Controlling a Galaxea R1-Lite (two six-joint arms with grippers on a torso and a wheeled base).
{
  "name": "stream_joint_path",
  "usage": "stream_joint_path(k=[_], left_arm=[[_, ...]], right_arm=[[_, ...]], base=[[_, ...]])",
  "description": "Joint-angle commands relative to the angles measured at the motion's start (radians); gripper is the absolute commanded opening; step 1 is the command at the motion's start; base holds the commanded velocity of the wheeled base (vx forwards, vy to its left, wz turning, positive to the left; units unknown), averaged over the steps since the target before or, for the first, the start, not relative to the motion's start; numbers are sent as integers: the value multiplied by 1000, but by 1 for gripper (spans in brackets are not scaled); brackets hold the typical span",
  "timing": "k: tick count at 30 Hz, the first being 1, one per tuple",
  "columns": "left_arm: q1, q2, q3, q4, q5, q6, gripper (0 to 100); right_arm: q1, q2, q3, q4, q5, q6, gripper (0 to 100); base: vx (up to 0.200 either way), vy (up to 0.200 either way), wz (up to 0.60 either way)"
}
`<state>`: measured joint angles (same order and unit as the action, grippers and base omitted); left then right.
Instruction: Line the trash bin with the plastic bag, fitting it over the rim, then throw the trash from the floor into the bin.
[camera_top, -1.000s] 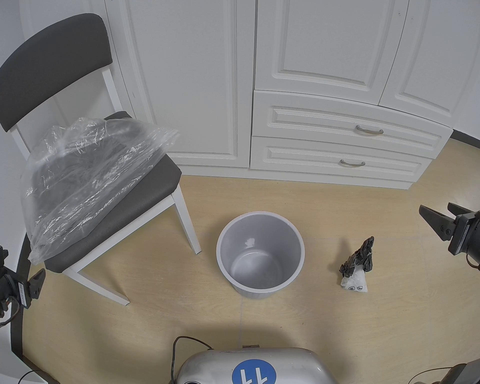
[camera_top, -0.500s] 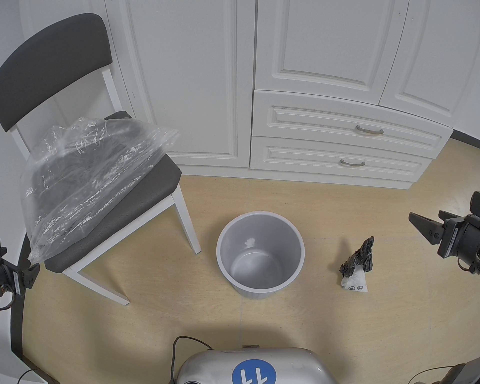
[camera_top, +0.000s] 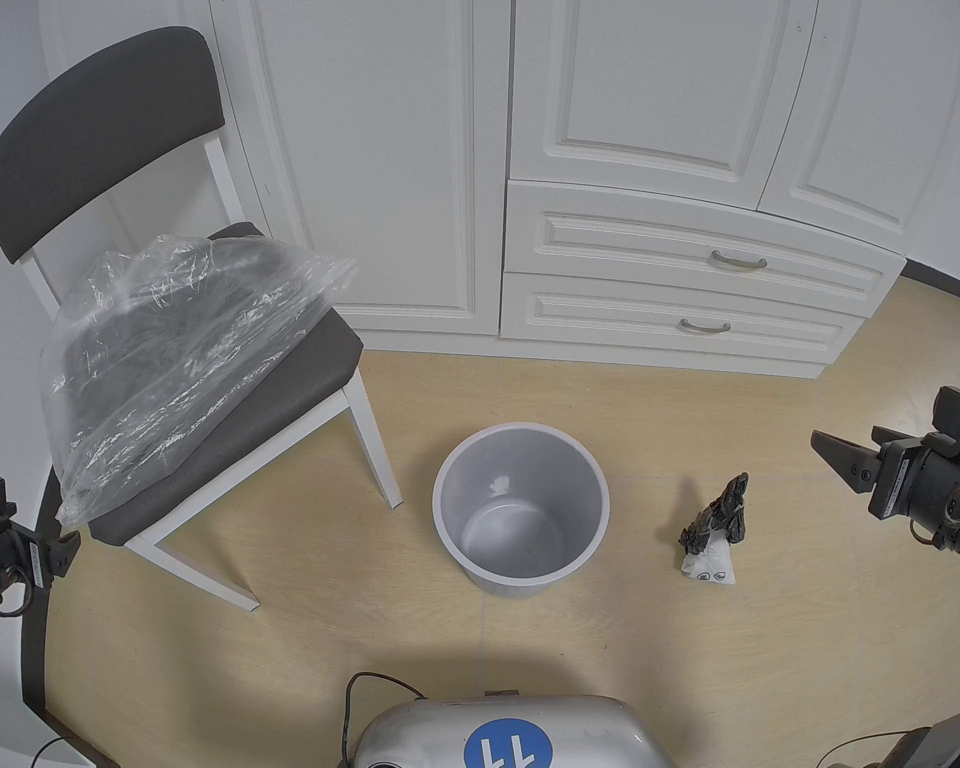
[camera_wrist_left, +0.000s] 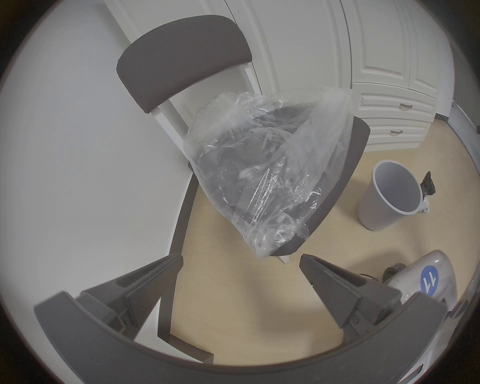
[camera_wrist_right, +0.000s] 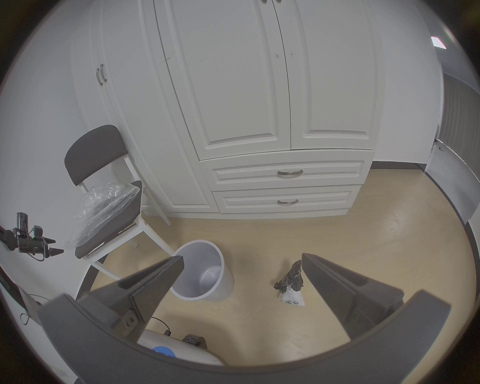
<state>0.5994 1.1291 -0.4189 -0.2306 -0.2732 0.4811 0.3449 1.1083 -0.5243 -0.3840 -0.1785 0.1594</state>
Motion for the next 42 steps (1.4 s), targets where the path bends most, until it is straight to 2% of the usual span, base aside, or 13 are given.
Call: stream_joint_path(k=[1,6,11,21,32,42], left_arm=[[5,15,-8,-1,0,-4,100],[22,23,0,-49,-1,-7,100],[22,23,3,-49,-1,-6,100],[23,24,2,-50,-1,-6,100],[20,46,-3,-64,0,-10,100],[11,133,35,-242,2,-47,100]], right_arm=[[0,-2,0,-1,1,2,100],[0,-12,0,-1,1,0,100],[5,-12,1,1,1,0,100],[66,-16,4,2,5,23,100],[69,-5,9,4,30,40,100],[69,-5,9,4,28,40,100]], base=[[0,0,0],[0,0,0],[0,0,0],[0,0,0],[0,0,0],[0,0,0]])
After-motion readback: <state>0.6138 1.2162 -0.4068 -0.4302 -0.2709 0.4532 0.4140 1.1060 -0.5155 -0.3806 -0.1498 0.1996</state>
